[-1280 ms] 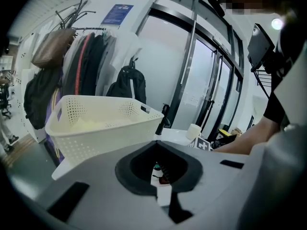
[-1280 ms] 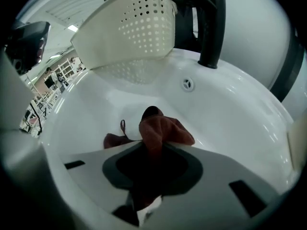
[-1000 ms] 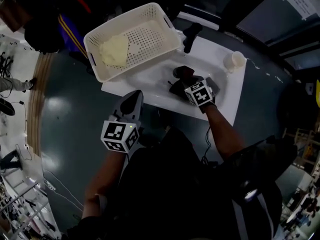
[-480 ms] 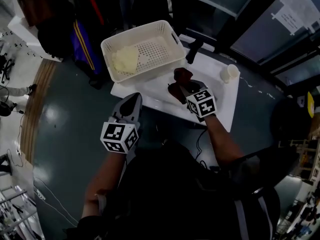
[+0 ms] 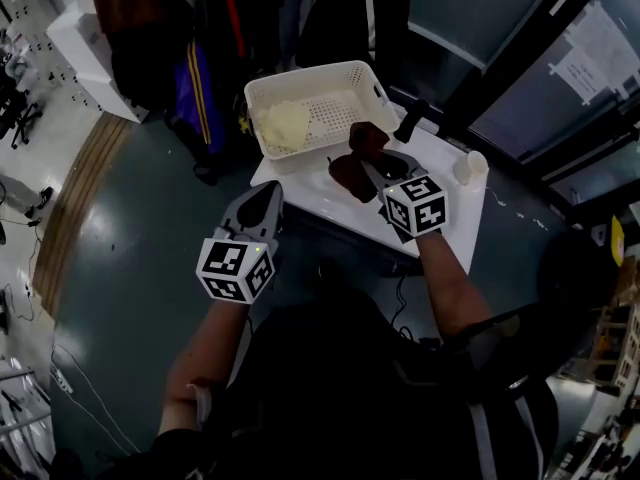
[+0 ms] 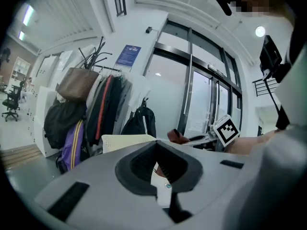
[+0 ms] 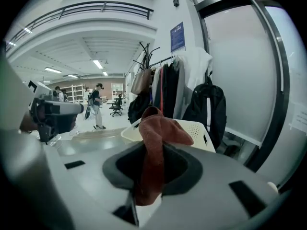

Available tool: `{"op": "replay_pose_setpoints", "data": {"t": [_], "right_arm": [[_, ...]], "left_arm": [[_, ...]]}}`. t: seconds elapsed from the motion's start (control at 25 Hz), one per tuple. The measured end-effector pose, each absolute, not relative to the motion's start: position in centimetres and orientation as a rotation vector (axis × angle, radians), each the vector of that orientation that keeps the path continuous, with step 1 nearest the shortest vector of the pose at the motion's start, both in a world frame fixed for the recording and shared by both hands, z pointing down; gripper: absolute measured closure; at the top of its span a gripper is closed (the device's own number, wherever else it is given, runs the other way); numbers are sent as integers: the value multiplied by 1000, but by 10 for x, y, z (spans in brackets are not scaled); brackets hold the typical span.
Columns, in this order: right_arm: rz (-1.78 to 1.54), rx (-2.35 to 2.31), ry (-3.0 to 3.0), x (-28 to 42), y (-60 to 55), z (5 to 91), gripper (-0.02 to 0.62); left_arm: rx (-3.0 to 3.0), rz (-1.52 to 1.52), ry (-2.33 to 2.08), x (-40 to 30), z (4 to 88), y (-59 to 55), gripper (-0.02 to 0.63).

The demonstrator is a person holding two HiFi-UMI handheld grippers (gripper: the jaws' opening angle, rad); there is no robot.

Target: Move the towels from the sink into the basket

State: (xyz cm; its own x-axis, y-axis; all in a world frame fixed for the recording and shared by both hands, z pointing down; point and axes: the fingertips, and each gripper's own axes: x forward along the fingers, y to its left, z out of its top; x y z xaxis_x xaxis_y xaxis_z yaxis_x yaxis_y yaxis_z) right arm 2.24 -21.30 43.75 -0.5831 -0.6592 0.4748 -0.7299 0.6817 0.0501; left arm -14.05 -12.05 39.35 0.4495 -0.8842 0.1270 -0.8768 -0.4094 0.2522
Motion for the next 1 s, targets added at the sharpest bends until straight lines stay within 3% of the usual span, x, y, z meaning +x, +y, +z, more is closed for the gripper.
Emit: {"op": "replay_pose_setpoints", "data": {"t": [0.52,1.0], "right_arm": [[116,1039,-2555,-38,-278,373,503],[174,895,-2477,-74,-381,428,502]], "left_arm": [[2391,-83,-1626,-193,375,-143,603],[2344,-2,-1682,-216,380,-220,603]]}}
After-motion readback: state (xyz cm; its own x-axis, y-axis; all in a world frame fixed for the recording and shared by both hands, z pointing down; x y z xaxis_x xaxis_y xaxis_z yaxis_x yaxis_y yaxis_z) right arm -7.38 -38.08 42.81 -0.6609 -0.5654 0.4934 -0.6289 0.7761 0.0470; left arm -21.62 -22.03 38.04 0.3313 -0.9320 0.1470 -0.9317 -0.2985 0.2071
